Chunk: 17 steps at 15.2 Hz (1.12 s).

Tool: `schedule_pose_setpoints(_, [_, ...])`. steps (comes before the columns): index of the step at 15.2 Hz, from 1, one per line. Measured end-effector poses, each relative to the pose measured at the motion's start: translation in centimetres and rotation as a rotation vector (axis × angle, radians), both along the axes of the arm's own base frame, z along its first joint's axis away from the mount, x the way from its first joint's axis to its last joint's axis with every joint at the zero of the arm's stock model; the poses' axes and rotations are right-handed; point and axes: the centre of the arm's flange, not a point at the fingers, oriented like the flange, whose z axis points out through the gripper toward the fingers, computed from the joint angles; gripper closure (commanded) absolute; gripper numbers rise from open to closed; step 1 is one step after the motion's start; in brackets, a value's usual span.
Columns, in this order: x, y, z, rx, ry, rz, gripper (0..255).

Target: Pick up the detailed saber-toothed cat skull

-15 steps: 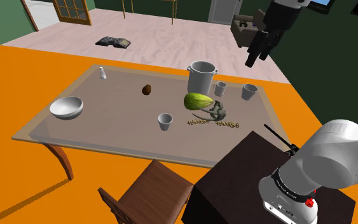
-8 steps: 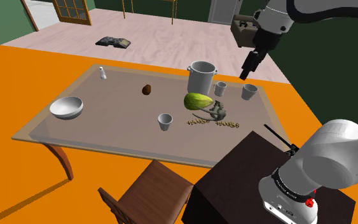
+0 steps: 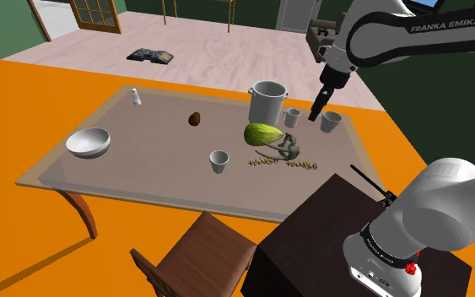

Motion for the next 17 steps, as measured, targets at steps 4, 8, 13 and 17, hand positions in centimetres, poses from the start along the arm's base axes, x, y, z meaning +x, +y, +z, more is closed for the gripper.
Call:
schedule_pose_setpoints(4, [1.7, -2.4, -4.3, 0.002, 0.001, 0.074, 0])
schedule_pose_setpoints(8, [4.1, -4.6, -9.0, 0.004, 0.002, 0.149, 0])
schedule_pose_setpoints(13, [7.3, -6.7, -14.3, 0.006, 0.003, 0.242, 0])
schedule_pose_setpoints(17, [9.9, -8.5, -18.3, 0.006, 0.004, 0.318, 0])
